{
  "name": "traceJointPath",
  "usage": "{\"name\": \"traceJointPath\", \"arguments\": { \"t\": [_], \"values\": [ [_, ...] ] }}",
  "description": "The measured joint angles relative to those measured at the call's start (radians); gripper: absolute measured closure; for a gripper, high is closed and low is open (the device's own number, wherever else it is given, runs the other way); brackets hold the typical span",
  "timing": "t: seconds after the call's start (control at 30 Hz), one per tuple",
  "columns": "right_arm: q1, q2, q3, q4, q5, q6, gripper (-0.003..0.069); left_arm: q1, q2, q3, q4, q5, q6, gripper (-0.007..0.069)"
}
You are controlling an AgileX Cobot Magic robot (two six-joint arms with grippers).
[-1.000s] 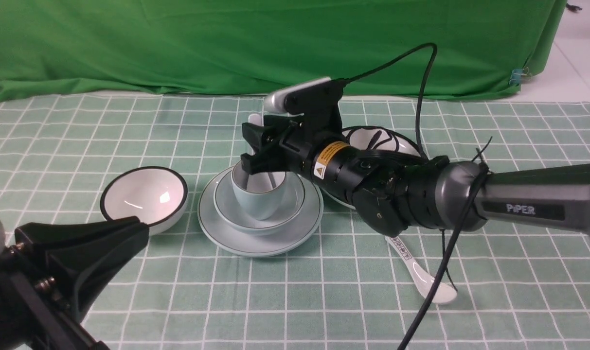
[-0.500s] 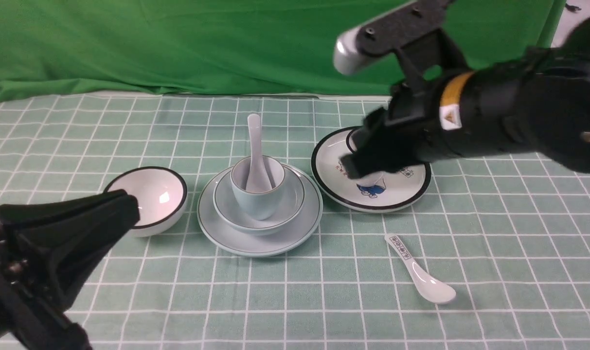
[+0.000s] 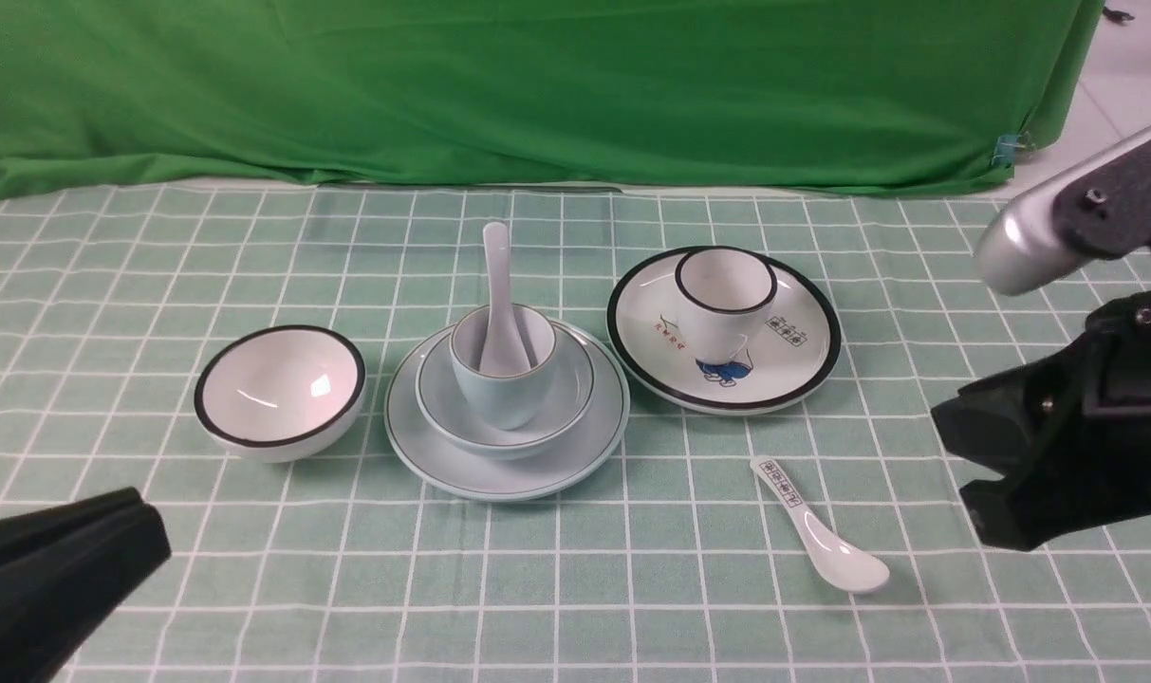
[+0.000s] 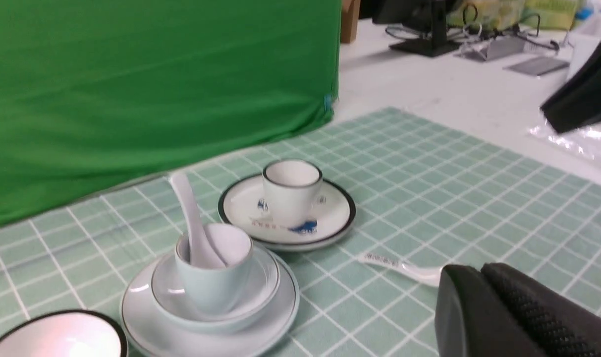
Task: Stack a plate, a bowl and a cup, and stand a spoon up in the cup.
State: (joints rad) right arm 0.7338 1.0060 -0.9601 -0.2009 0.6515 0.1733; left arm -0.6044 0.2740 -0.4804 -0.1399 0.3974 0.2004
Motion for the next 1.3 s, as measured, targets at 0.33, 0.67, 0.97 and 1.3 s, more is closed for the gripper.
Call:
{"name": "traceJointPath", "arguments": {
  "t": [0.33, 0.67, 0.97, 1.3],
  "values": [
    [-0.028, -0.017, 0.004, -0.008, -0.011, -0.002, 0.0466, 0.000, 0.000, 0.000, 0.003, 0.009, -0.001, 0.0613],
    [-0.397, -0.334, 0.276, 0.008, -0.284, 0.001, 0.0448, 0.000, 0.000, 0.000, 0.003, 0.010, -0.001, 0.0613],
    [-0.627, -0.721, 0.756, 0.011, -0.469, -0.002, 0.0579, 0.000, 0.000, 0.000, 0.004, 0.011, -0.003, 0.0613],
    [-0.641, -1.002, 0.965, 0.012, -0.468, -0.003, 0.0641, 0.000, 0.000, 0.000, 0.004, 0.013, -0.003, 0.0613]
  ]
}}
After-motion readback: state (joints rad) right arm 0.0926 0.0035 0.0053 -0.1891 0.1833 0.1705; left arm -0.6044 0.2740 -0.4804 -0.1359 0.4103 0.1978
